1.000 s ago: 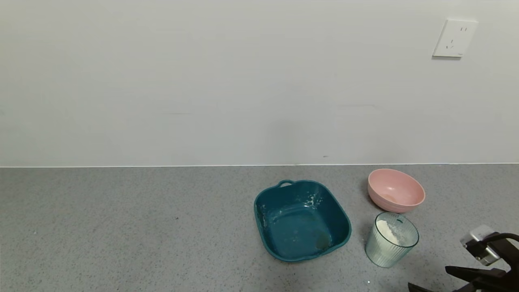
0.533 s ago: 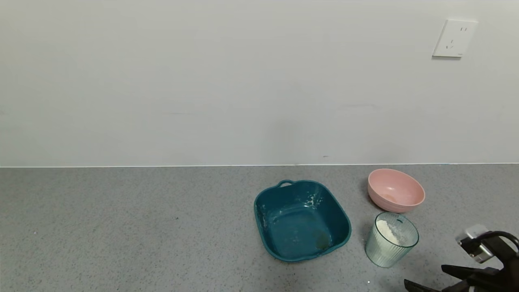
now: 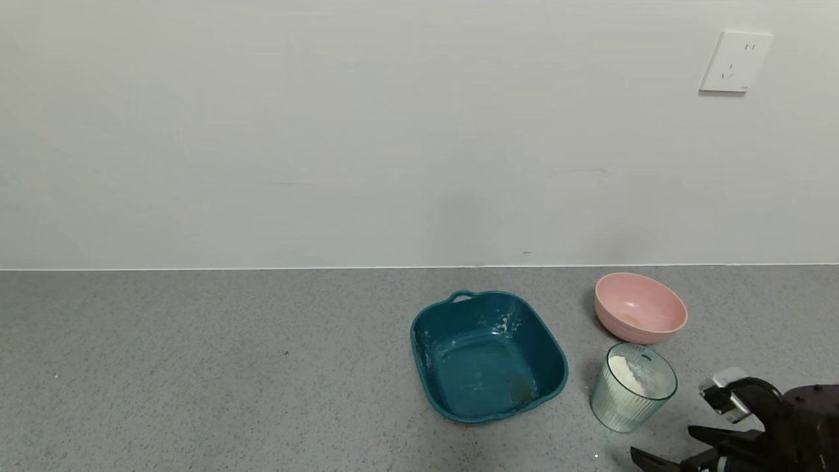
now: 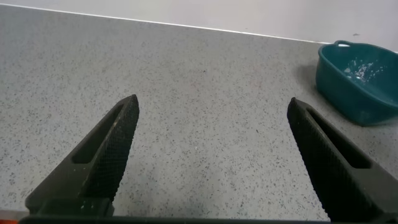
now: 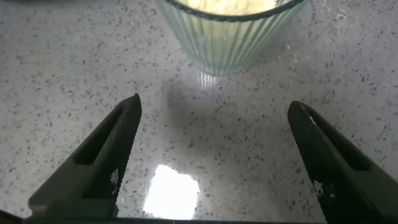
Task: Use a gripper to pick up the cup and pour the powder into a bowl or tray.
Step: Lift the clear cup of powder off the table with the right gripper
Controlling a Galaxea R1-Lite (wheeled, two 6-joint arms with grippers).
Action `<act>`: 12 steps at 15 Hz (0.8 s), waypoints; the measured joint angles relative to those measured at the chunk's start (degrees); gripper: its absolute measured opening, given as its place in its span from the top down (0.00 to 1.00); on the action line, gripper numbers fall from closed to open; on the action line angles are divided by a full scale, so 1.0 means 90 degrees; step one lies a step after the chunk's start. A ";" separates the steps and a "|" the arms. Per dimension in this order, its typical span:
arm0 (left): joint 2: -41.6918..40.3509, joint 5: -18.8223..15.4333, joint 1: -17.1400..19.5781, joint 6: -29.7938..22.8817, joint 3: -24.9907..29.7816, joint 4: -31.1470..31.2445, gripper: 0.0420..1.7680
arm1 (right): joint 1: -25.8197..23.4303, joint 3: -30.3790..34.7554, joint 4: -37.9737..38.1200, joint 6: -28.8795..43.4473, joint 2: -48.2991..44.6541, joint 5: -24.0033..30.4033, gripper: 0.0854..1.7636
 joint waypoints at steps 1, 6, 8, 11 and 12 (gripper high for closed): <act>0.0000 0.0000 0.0000 0.0000 0.0000 0.0000 0.03 | -0.0019 -0.0016 -0.0104 -0.0012 0.0108 -0.0004 0.03; 0.0000 0.0003 0.0000 0.0000 0.0000 0.0000 0.03 | -0.0092 -0.0009 -0.1472 -0.0007 0.0687 -0.0089 0.03; 0.0000 0.0003 0.0000 0.0000 0.0000 0.0000 0.03 | -0.0070 0.0011 -0.1843 -0.0016 0.0932 -0.0283 0.03; 0.0000 0.0000 0.0000 0.0000 0.0000 0.0000 0.03 | 0.0018 -0.0019 -0.2217 -0.0046 0.1330 -0.0412 0.03; 0.0000 0.0000 0.0000 0.0000 0.0000 0.0000 0.03 | 0.0037 -0.0056 -0.2368 -0.0053 0.1464 -0.0419 0.03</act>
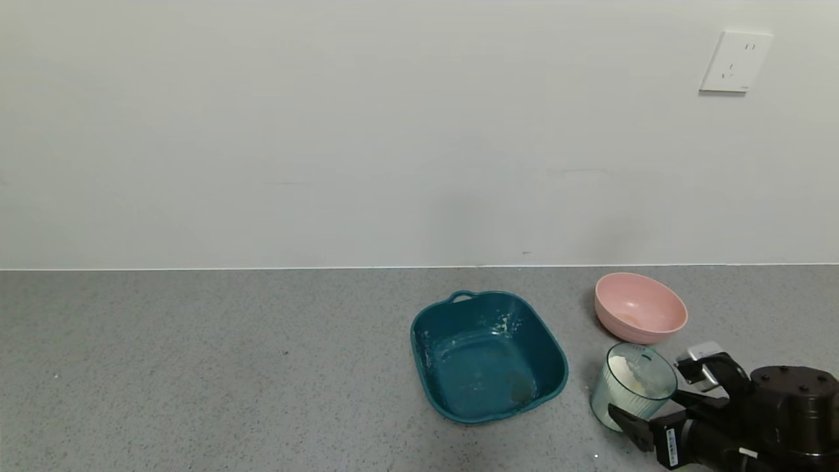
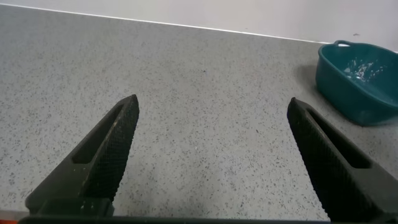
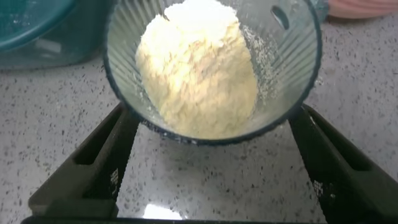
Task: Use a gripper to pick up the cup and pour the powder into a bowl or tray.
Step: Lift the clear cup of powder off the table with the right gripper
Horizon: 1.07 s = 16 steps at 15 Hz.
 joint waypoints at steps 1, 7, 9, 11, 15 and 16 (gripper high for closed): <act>0.0000 0.0003 0.0000 0.0000 0.0000 0.0000 0.03 | 0.0039 -0.0024 -0.0012 0.0000 0.0114 -0.0015 0.03; 0.0000 0.0003 0.0000 0.0000 0.0000 0.0000 0.03 | 0.0228 -0.0291 -0.0452 0.0046 0.0576 -0.0065 0.03; 0.0000 0.0003 0.0000 0.0000 0.0000 0.0000 0.03 | 0.0252 -0.0316 -0.0707 0.0047 0.0742 -0.0098 0.03; 0.0000 0.0000 0.0000 0.0000 0.0000 0.0000 0.03 | 0.0318 -0.0340 -0.0856 0.0047 0.0910 -0.0321 0.03; 0.0000 0.0000 0.0000 0.0000 0.0000 0.0000 0.03 | 0.0284 -0.0364 -0.0890 0.0056 0.1046 -0.0379 0.03; 0.0000 0.0000 0.0000 0.0000 0.0000 0.0000 0.03 | 0.0270 -0.0364 -0.0879 0.0056 0.1054 -0.0379 0.03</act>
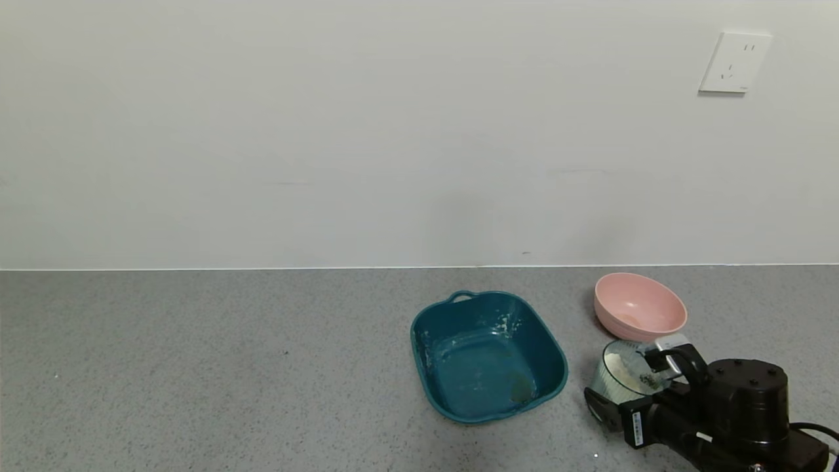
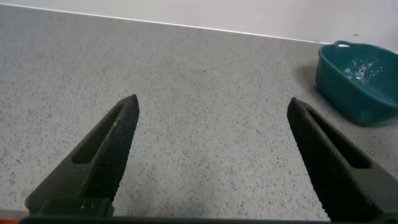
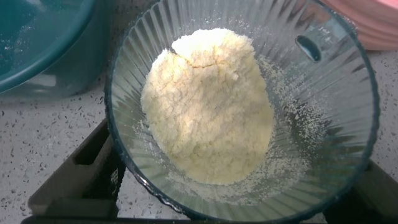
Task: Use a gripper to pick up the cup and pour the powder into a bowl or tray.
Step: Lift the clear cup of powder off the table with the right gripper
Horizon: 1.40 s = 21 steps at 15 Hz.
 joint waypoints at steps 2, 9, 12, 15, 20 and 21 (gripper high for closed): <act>0.0000 0.0000 0.0000 0.0000 0.0000 0.0000 0.03 | -0.0015 0.0012 0.0011 0.0016 0.0000 0.0012 0.12; 0.0000 0.0003 0.0000 0.0000 0.0000 0.0000 0.03 | -0.0009 0.0027 0.0080 0.0049 -0.0112 0.0020 0.25; 0.0000 0.0000 0.0000 0.0000 0.0000 0.0000 0.03 | -0.0012 0.0039 0.0163 0.0058 -0.0370 0.0051 0.25; 0.0000 0.0003 0.0000 0.0000 0.0000 0.0000 0.03 | -0.0003 0.0000 0.0607 0.0053 -0.0903 0.0045 0.25; 0.0000 0.0000 0.0000 0.0000 0.0000 0.0000 0.03 | -0.0278 -0.0471 0.2239 -0.0089 -0.2144 0.0000 0.25; 0.0000 0.0000 0.0000 0.0000 0.0000 0.0000 0.03 | -0.0404 -0.0628 0.2534 -0.0180 -0.2376 0.0000 0.25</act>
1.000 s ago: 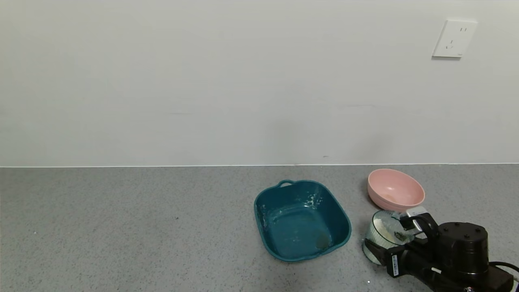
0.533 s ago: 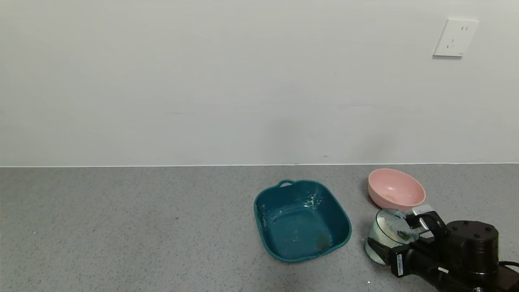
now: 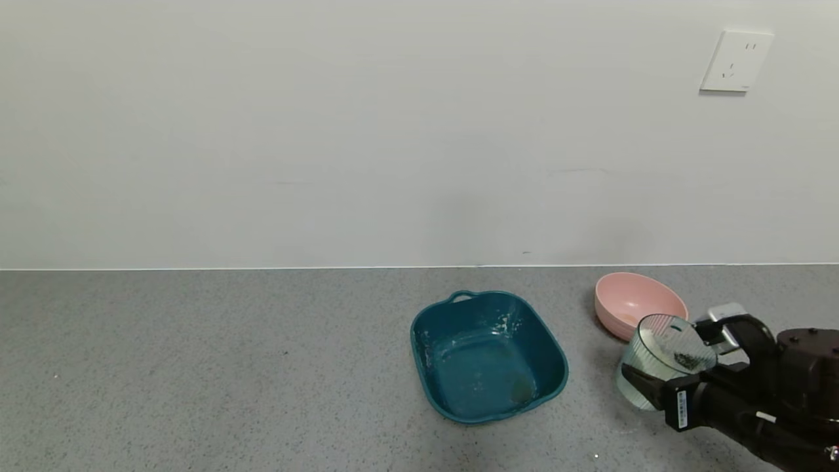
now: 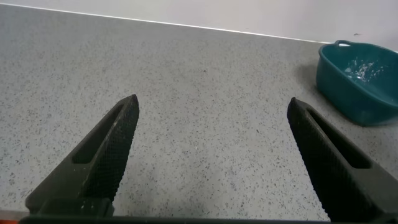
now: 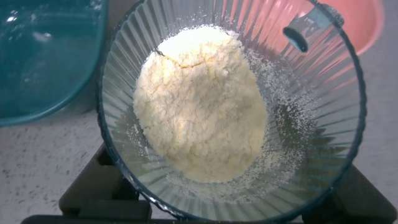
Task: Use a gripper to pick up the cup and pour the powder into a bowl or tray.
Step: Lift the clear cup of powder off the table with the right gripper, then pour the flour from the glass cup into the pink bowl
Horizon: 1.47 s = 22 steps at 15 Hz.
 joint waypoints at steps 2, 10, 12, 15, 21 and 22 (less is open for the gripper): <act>0.0000 0.0000 0.0000 0.0000 0.0000 0.0000 0.03 | -0.0298 -0.0328 0.0596 -0.0195 -0.0436 0.0037 0.25; 0.0000 0.0000 0.0000 0.0000 0.0000 0.0000 0.03 | -0.1551 -0.1369 0.1338 -0.1116 -0.1103 0.0092 0.25; 0.0000 0.0003 0.0000 0.0000 0.0000 -0.0003 0.03 | -0.1867 -0.1528 0.1271 -0.1331 -0.0981 0.0104 0.25; 0.0000 0.0000 0.0000 0.0000 0.0000 0.0000 0.03 | -0.2449 -0.1837 0.1326 -0.1837 -0.0717 0.0563 0.25; 0.0000 0.0003 0.0000 0.0000 0.0000 0.0000 0.03 | -0.2874 -0.2224 0.0912 -0.3141 0.0000 0.0569 0.25; 0.0000 0.0000 0.0000 0.0000 0.0000 0.0003 0.03 | -0.2881 -0.2269 0.0784 -0.3401 0.0127 0.0566 0.25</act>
